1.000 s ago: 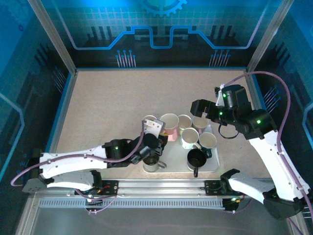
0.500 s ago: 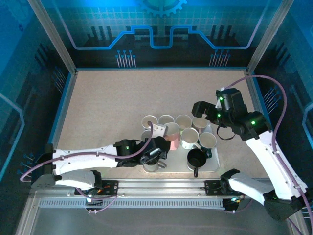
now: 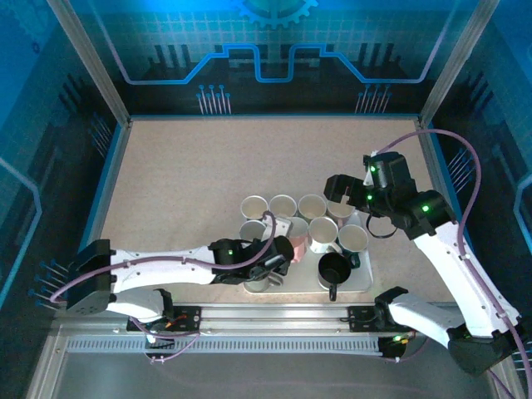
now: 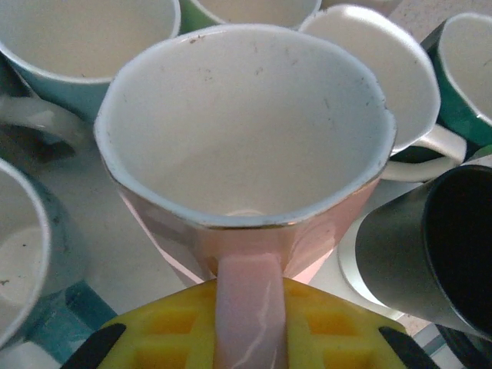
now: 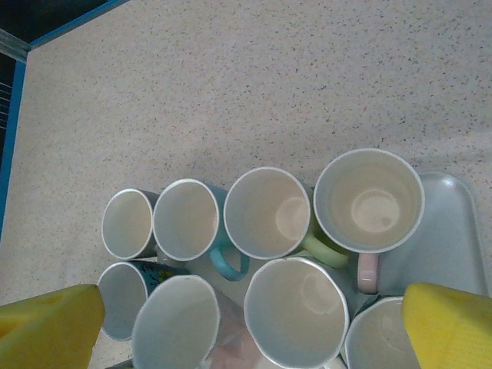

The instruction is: Turn the mug right side up

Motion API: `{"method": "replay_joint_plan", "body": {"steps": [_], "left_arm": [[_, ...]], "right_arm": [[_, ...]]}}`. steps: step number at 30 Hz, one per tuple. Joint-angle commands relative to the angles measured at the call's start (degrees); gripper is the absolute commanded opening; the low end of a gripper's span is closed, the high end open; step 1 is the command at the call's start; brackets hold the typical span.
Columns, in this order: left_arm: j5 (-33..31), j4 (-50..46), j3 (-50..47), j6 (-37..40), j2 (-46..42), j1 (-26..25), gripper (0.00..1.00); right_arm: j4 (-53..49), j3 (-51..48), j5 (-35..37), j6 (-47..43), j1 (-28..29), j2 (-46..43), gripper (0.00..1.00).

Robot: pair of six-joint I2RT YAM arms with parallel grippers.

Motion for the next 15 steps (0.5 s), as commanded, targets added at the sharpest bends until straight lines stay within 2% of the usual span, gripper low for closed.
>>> {"method": "replay_joint_plan", "body": {"steps": [1, 15], "left_arm": [[-0.79, 4.61, 0.71, 1.33, 0.16, -0.37, 0.00], [-2.32, 6.12, -1.31, 0.16, 1.96, -0.27, 0.00]], "right_arm": [[1.34, -0.63, -0.81, -1.40, -0.81, -1.06, 1.00], [3.27, -2.51, -1.42, -1.84, -0.81, -1.37, 1.00]]}}
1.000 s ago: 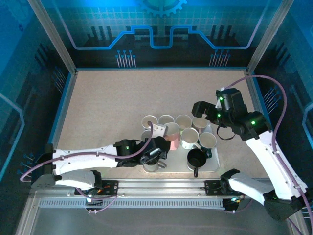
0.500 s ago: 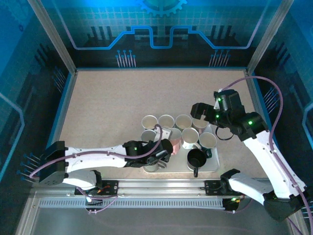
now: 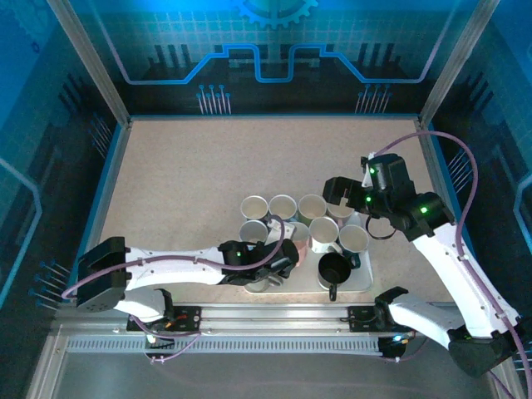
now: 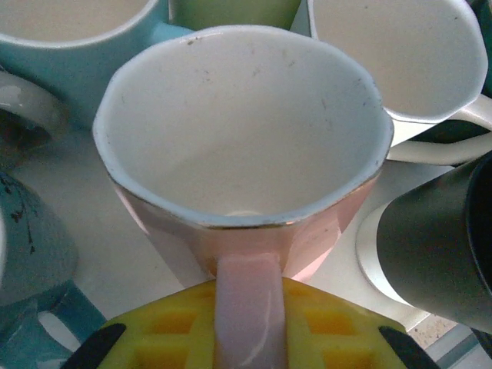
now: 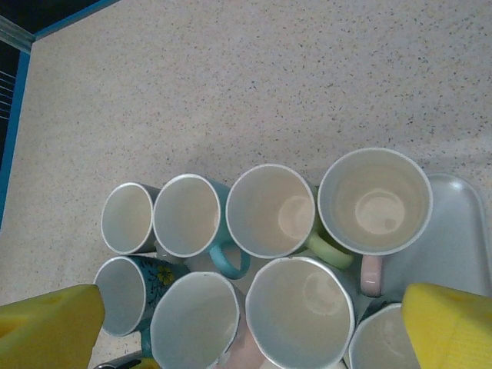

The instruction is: Turn the mug right side up

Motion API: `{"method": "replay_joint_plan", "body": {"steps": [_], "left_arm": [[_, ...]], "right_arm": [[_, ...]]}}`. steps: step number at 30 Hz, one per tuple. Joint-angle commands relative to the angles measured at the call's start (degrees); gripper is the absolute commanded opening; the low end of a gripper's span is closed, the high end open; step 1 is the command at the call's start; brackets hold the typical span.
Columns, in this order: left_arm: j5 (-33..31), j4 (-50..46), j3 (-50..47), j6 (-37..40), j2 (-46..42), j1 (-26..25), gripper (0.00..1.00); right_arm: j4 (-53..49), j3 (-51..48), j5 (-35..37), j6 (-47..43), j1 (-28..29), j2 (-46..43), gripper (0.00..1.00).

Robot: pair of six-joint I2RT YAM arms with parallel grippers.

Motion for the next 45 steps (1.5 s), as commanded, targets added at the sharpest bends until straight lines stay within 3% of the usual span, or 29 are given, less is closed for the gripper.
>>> {"method": "replay_joint_plan", "body": {"steps": [1, 11, 34, 43, 45], "left_arm": [[-2.77, 4.45, -0.81, -0.19, -1.16, -0.29, 0.00], [-5.51, 3.10, 0.06, -0.42, 1.68, -0.21, 0.00], [-4.49, 1.09, 0.29, 0.05, 3.97, -0.21, 0.00], [-0.50, 3.35, -0.62, 1.55, 4.02, -0.21, 0.00], [-0.36, 3.27, -0.70, 1.55, 4.04, -0.24, 0.08]], "right_arm": [[2.07, -0.90, -0.40, -0.55, -0.85, -0.81, 1.00], [2.94, -1.39, -0.59, -0.11, -0.81, -0.89, 1.00], [4.25, -1.21, -1.64, -1.17, -0.81, -0.16, 1.00], [4.84, -1.65, -1.91, -1.25, -0.81, -0.02, 1.00], [4.94, -1.78, -1.91, -1.34, -0.85, -0.04, 1.00]]}}
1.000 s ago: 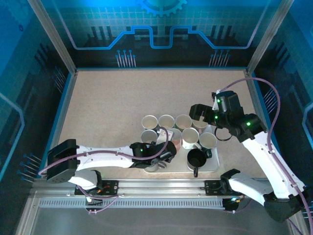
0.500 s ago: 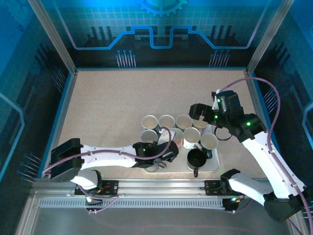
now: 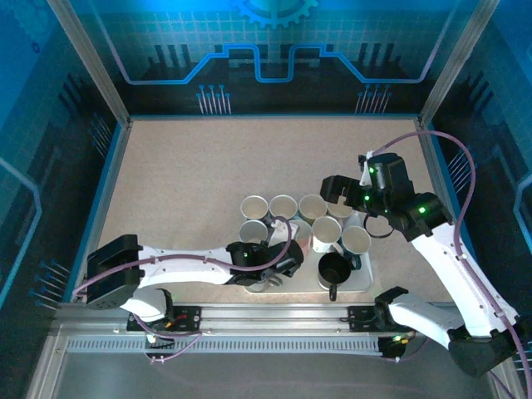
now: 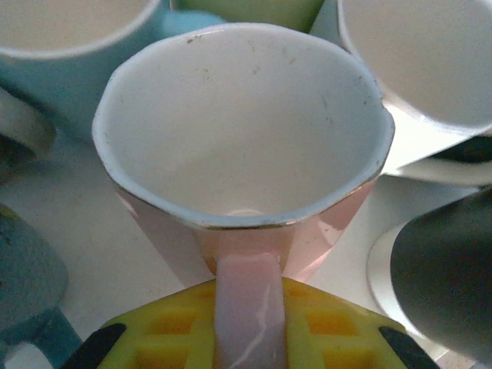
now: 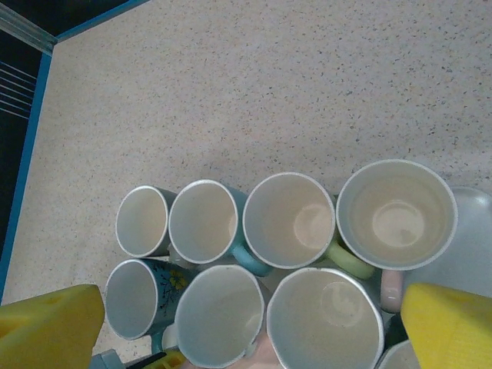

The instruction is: Turn the mug right side up

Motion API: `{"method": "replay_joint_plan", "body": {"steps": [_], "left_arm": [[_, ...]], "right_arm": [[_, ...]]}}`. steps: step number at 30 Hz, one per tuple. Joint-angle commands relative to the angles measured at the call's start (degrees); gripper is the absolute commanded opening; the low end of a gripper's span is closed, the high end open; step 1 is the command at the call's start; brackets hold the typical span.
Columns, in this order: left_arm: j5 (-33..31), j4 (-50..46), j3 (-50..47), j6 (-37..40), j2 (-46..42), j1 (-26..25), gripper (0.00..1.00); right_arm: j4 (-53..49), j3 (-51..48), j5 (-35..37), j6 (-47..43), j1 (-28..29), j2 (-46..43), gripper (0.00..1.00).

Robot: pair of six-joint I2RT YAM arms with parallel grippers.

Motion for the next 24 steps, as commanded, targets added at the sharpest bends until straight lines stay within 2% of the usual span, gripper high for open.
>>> {"method": "replay_joint_plan", "body": {"steps": [1, 14, 24], "left_arm": [[1.53, -0.28, -0.64, 1.25, 0.23, -0.25, 0.11], [2.25, -0.67, -0.86, 1.00, -0.07, -0.21, 0.23], [3.53, -1.12, -0.51, 1.07, -0.45, -0.22, 0.26]], "right_arm": [[1.61, -0.78, -0.38, -0.91, -0.81, -0.10, 1.00], [2.04, -1.21, -0.46, -0.99, -0.87, 0.12, 1.00], [1.96, -1.48, -0.07, -1.17, -0.90, 0.10, 1.00]]}}
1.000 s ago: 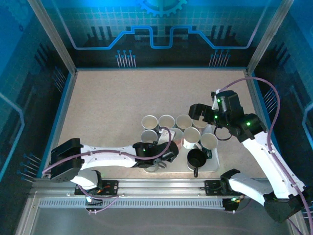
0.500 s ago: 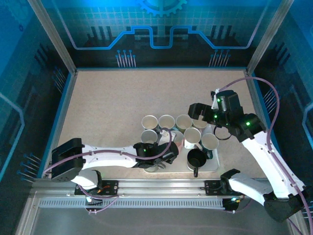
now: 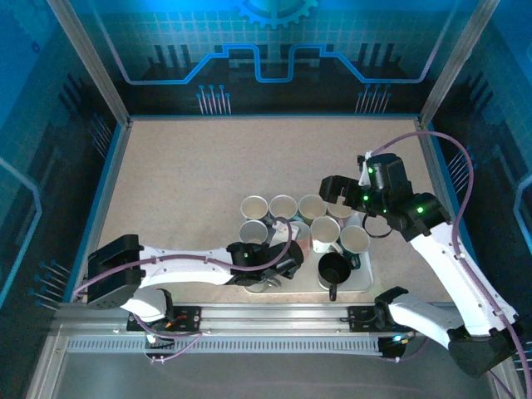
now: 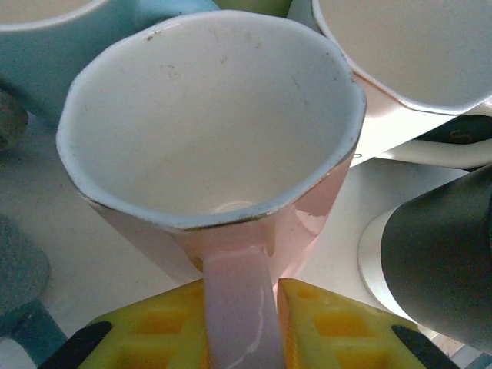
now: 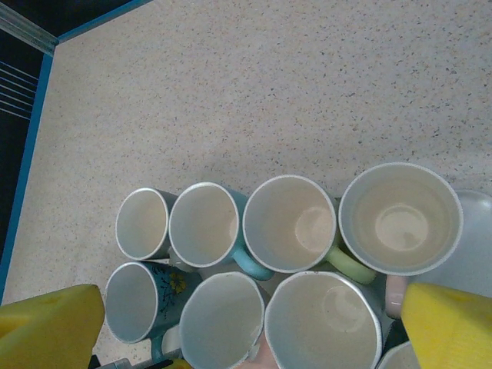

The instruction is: Turn the mug right side up

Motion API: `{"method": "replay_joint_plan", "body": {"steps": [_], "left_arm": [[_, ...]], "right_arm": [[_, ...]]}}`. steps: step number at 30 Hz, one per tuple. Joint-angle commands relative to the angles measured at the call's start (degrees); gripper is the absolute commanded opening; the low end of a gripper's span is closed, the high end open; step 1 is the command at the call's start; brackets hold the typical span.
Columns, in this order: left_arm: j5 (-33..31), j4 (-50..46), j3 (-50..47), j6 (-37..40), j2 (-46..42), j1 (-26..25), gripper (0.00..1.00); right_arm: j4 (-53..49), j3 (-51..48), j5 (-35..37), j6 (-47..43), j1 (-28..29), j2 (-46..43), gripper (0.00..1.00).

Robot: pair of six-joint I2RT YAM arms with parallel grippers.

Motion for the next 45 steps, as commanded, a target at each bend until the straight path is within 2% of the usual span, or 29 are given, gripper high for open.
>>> {"method": "replay_joint_plan", "body": {"steps": [1, 14, 20, 28, 35, 41, 45], "left_arm": [[1.70, -1.25, -0.52, 0.99, -0.69, -0.21, 0.27], [4.56, -3.45, 1.10, 1.08, -1.05, -0.27, 0.34], [7.78, -5.61, 1.89, 2.27, -0.95, -0.13, 0.35], [9.69, -7.50, 2.86, 4.31, 1.36, 0.31, 0.23], [10.41, -9.17, 4.91, 5.90, 3.05, 0.31, 0.23], [12.24, -9.95, 5.36, 5.38, 4.01, 0.31, 0.34], [12.00, -11.09, 5.83, 5.56, 3.59, 0.26, 0.36]], "right_arm": [[0.86, -0.56, 0.17, -1.04, -0.97, -0.01, 1.00], [0.43, 0.04, 0.10, -0.88, -0.98, 0.51, 1.00], [-0.45, 1.08, 0.16, -0.97, -1.07, 1.47, 1.00], [-0.32, 1.29, -0.01, -0.54, -1.51, 1.71, 1.00], [0.16, 0.43, -0.28, -0.55, -1.69, 1.66, 1.00], [0.76, -0.12, -0.47, -0.40, -1.78, 1.74, 1.00], [0.88, -0.38, -0.52, -0.45, -1.77, 1.83, 1.00]]}}
